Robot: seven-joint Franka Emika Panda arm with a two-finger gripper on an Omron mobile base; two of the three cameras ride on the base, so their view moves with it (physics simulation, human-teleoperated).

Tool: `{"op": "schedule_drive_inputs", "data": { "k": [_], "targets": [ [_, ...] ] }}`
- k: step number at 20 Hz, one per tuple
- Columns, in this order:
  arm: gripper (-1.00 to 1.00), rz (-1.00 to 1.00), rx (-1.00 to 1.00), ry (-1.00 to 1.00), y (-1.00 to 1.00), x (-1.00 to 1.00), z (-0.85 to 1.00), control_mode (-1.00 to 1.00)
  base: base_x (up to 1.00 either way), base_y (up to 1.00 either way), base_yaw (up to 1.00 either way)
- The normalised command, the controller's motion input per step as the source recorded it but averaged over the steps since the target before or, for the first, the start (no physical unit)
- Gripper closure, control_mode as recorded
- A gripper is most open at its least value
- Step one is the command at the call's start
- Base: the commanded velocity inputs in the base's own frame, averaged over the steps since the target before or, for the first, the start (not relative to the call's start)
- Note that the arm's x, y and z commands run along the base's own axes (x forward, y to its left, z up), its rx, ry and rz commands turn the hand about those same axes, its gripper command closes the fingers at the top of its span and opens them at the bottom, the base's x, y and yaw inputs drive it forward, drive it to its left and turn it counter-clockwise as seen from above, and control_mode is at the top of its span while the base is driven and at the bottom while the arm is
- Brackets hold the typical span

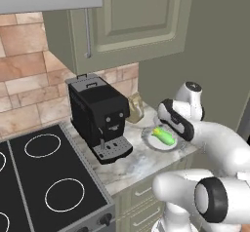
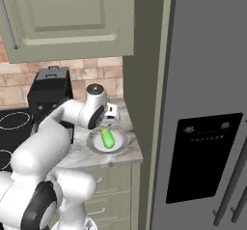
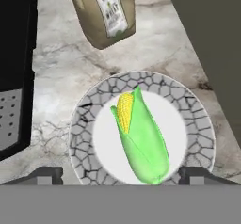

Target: Pick the corn from the microwave and place it on plate located on the counter.

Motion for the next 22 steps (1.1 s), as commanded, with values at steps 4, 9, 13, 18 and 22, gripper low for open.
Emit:
{"op": "schedule_drive_inputs", "data": {
  "k": [4,9,13,18,22],
  "targets": [
    [-1.0,-0.04,-0.05,-0.07,0.79,-1.0,0.61,-1.0,0.0,0.0,0.0],
    [-1.0,-0.07,-0.03,-0.02,0.53,-0.92,0.75,-1.0,0.0,0.0,0.0],
    [-1.0,-0.02,0.0,0.0,0.01,-0.25,0.86,-1.0,0.0,0.0,0.0],
    [-1.0,0.0,0.01,-0.01,-0.13,-0.31,0.85,-1.0,0.0,0.0,0.0],
    [-1.0,0.0,0.0,0.0,-0.19,-0.34,0.74,-1.0,0.0,0.0,0.0]
  ]
}}
